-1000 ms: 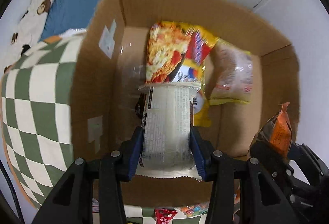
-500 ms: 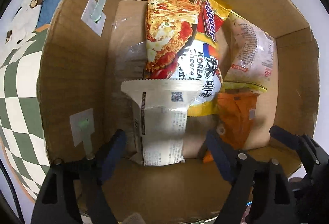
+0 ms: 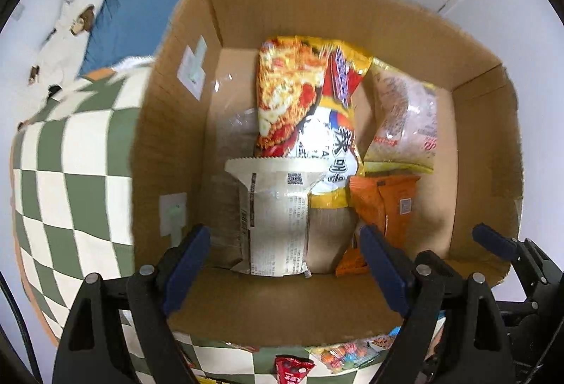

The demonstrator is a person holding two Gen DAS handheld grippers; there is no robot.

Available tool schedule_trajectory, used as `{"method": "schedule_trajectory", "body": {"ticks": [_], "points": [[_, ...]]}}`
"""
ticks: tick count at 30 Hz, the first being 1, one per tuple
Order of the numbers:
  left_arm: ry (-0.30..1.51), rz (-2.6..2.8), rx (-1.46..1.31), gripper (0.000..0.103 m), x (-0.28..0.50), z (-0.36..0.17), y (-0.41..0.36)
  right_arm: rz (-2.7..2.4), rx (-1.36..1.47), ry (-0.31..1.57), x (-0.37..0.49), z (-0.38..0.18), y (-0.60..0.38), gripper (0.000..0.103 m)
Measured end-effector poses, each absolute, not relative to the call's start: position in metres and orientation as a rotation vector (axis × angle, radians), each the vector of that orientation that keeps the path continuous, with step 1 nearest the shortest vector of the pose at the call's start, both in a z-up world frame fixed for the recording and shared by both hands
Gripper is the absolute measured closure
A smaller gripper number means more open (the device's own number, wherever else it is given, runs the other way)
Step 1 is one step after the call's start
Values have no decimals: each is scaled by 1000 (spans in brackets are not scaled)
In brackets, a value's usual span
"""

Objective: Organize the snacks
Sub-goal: 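Lower both packets into the box and open both tools, then grasp the yellow chip bag with the left tool while the right tool grasps the orange packet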

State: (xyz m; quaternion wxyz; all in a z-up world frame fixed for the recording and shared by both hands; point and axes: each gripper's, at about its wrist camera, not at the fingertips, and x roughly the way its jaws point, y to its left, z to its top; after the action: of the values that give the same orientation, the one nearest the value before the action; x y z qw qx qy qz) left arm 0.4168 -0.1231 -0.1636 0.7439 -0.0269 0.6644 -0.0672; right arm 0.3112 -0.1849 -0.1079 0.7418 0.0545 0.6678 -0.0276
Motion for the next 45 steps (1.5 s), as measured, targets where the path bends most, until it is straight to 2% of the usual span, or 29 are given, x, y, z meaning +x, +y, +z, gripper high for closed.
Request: {"method": "schedule_trajectory", "body": {"ticks": [19, 28, 34, 40, 45], "points": [[1048, -114, 58, 16, 317, -65, -121, -100, 106, 1143, 230, -11, -175, 11], [1017, -120, 21, 16, 271, -54, -106, -88, 165, 1043, 172, 29, -173, 11], [1131, -64, 63, 16, 226, -99, -77, -35, 301, 1167, 124, -14, -164, 11], [1364, 6, 88, 16, 172, -183, -35, 41, 480, 1444, 59, -113, -138, 11], [1492, 65, 101, 16, 137, -236, -10, 85, 568, 1638, 18, -179, -105, 11]]}}
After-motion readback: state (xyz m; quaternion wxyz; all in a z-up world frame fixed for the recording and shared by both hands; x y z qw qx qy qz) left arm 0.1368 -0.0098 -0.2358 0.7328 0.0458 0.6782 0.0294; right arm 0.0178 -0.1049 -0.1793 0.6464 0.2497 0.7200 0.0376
